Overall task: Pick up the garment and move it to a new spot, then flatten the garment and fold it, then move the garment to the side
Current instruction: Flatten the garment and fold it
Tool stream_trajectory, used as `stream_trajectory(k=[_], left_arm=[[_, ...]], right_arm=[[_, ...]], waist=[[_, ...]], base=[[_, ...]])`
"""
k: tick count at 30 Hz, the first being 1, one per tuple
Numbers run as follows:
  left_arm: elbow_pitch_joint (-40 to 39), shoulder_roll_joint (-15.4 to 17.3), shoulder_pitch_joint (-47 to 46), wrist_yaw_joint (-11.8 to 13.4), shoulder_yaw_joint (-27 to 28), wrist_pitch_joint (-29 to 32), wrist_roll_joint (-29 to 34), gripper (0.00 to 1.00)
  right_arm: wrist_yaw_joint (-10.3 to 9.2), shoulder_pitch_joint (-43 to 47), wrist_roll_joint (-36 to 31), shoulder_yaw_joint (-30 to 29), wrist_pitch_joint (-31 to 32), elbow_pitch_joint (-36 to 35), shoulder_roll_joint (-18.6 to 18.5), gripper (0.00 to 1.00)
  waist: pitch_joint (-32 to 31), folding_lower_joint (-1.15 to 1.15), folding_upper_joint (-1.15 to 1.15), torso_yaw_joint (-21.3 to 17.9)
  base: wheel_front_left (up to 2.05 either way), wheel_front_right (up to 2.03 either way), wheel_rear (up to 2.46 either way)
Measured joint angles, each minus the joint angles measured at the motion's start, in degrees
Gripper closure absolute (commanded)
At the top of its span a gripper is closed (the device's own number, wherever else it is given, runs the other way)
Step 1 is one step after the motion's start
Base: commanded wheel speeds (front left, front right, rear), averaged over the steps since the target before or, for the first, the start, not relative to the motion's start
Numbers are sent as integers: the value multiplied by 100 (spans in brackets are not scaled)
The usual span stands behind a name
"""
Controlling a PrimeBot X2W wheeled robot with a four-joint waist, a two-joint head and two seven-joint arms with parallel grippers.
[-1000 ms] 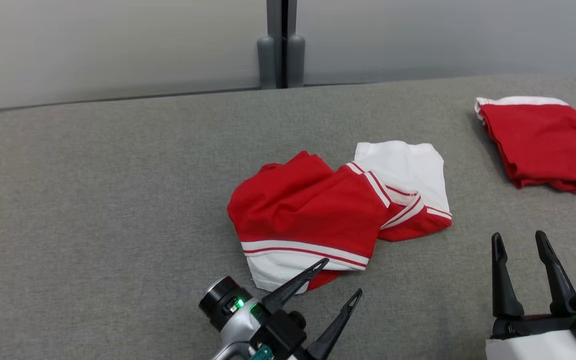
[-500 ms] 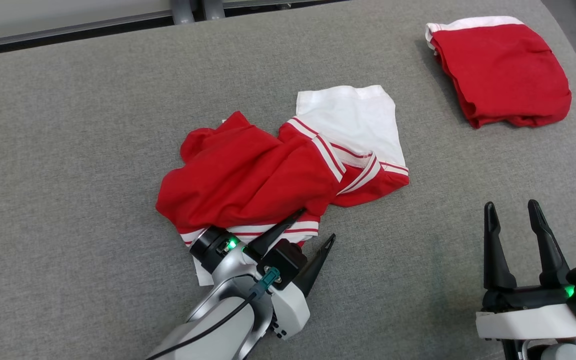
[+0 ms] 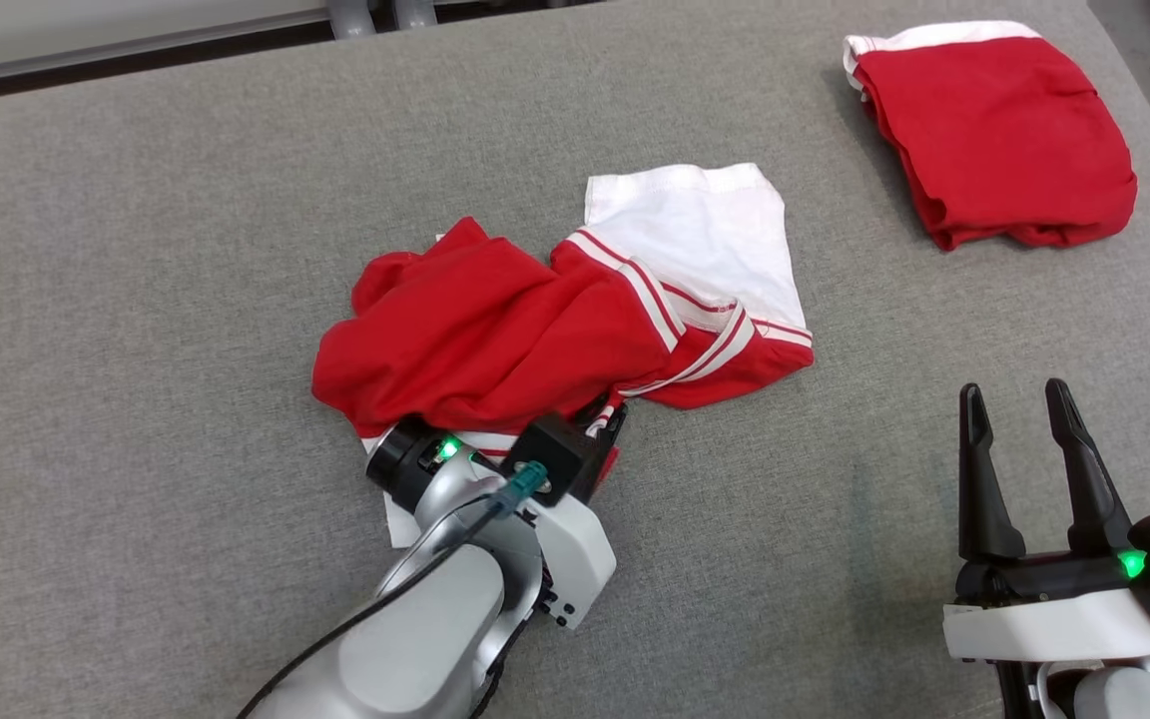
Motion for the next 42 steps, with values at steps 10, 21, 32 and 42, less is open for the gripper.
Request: stream_trajectory(k=[10, 21, 32, 42], left_arm=[[-1965, 54, -292, -402, 444, 1187, -3078, 100], [-2755, 29, -2767, 1010, 676, 690, -5625, 100], [-1965, 881, 2, 748, 1581, -586, -5836, 100], [-2214, 602, 1700, 236, 3542, -653, -5673, 100]], right_arm=[[0, 8, 148, 134, 0, 92, 0, 0], [0, 66, 290, 166, 0, 152, 1, 0], [0, 116, 162, -142, 0, 63, 4, 0], [-1, 180, -190, -301, 0, 37, 4, 0]], waist=[[-447, 0, 0, -19], [-683, 0, 0, -339], [-517, 0, 0, 125], [-551, 0, 0, 975]], base=[[0, 0, 0], [0, 0, 0], [0, 0, 0], [0, 0, 0]])
